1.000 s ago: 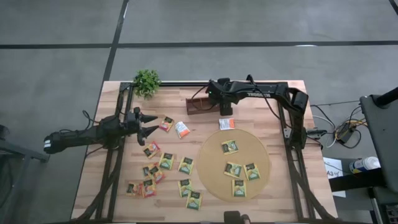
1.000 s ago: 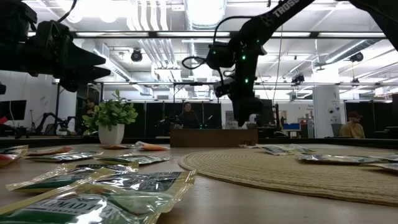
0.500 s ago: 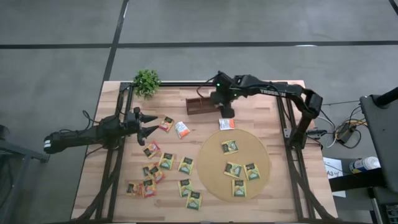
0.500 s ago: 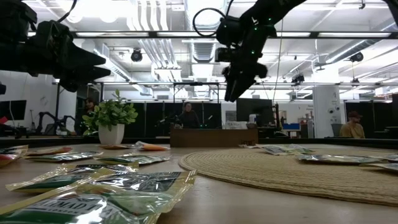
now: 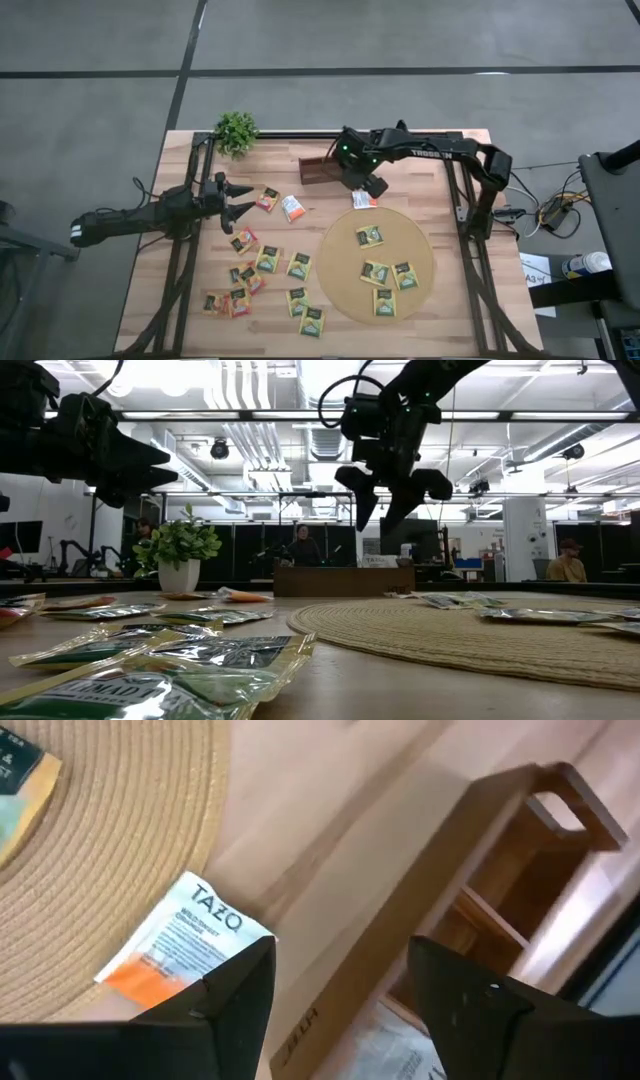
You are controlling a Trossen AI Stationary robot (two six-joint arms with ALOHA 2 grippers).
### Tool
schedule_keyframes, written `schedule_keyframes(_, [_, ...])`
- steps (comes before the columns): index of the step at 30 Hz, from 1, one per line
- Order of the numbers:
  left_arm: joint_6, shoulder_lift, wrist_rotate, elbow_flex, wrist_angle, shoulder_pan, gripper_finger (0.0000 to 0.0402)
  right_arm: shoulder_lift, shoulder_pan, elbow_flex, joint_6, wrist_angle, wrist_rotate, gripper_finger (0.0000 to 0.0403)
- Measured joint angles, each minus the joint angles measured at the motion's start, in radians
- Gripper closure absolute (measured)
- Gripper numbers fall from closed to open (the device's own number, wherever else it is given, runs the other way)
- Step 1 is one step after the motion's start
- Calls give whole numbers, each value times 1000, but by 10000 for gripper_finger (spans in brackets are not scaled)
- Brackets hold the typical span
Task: Pick & Place Tea
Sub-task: Put the white tea bag into the right section of the wooden organizer
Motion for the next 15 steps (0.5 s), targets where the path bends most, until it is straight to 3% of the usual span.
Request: schedule_keyframes(15, [0,0,0,0,0,0,168,122,34,-10,-21,-74,-8,177])
